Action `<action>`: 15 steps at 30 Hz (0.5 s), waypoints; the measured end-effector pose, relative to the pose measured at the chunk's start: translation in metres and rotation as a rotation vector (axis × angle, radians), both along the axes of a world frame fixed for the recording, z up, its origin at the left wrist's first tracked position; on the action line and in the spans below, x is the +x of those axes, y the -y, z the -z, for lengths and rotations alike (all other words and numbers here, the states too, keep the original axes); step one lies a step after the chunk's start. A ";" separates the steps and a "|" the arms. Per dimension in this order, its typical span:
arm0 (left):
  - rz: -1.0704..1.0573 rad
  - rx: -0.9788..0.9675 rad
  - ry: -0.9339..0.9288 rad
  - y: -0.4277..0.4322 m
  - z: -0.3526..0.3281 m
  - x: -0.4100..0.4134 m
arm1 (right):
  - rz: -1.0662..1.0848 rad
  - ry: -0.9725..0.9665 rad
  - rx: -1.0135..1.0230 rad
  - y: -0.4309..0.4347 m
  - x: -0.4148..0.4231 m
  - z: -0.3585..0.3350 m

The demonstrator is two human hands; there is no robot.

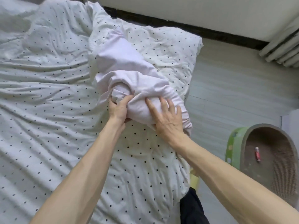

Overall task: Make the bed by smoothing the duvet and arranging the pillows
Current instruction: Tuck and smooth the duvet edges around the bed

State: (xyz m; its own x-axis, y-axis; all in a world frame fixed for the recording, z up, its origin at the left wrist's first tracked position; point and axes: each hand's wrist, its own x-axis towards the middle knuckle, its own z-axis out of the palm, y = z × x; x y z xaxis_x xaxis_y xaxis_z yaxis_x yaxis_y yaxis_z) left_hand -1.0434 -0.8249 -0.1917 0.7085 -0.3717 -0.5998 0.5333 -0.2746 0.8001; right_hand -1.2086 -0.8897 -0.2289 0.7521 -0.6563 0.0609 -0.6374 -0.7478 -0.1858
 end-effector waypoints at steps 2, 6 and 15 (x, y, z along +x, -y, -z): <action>0.201 -0.041 -0.015 0.036 -0.024 -0.015 | 0.128 0.063 0.108 0.053 -0.025 -0.013; 0.495 -0.018 0.150 0.103 -0.038 -0.060 | 0.770 0.316 0.469 0.184 -0.079 -0.020; 0.695 0.727 0.983 0.043 0.082 -0.128 | 0.163 0.227 0.489 0.061 -0.102 0.063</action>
State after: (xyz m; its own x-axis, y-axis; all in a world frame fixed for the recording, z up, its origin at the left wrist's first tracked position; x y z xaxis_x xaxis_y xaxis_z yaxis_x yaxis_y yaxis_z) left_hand -1.1717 -0.8684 -0.2732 0.7475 -0.6393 -0.1804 -0.5668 -0.7554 0.3288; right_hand -1.3105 -0.9506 -0.2916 0.6420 -0.7554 -0.1314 -0.6412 -0.4349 -0.6323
